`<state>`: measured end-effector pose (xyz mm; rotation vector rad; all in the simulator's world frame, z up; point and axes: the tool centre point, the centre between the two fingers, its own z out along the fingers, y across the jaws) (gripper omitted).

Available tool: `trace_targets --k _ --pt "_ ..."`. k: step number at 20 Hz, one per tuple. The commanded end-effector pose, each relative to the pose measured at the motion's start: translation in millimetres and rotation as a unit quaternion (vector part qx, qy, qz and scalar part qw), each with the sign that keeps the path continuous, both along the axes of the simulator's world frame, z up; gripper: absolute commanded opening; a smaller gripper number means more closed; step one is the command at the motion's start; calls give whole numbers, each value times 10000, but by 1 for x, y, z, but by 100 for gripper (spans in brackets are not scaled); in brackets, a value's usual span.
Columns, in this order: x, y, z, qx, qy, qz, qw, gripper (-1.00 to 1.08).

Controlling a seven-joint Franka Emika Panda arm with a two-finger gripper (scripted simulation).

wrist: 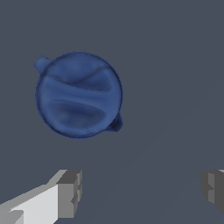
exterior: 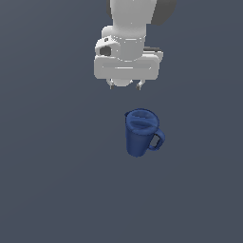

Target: Pick up the object and move it to a goal position.

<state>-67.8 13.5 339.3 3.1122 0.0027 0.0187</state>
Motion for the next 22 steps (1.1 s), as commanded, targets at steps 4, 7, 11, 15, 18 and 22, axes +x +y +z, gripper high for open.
trace_targets --k 4,7,11,15,18,22 --pt "0 0 0 0 0 0 10000 100" --pt "0 0 0 0 0 0 10000 100" --pt "0 0 0 0 0 0 10000 28" --pt "0 -4 -4 11 23 -70 10000 28" --pt "0 -7 -8 21 38 -133 9999 28" --pt "1 -6 -7 16 44 -108 9999 28"
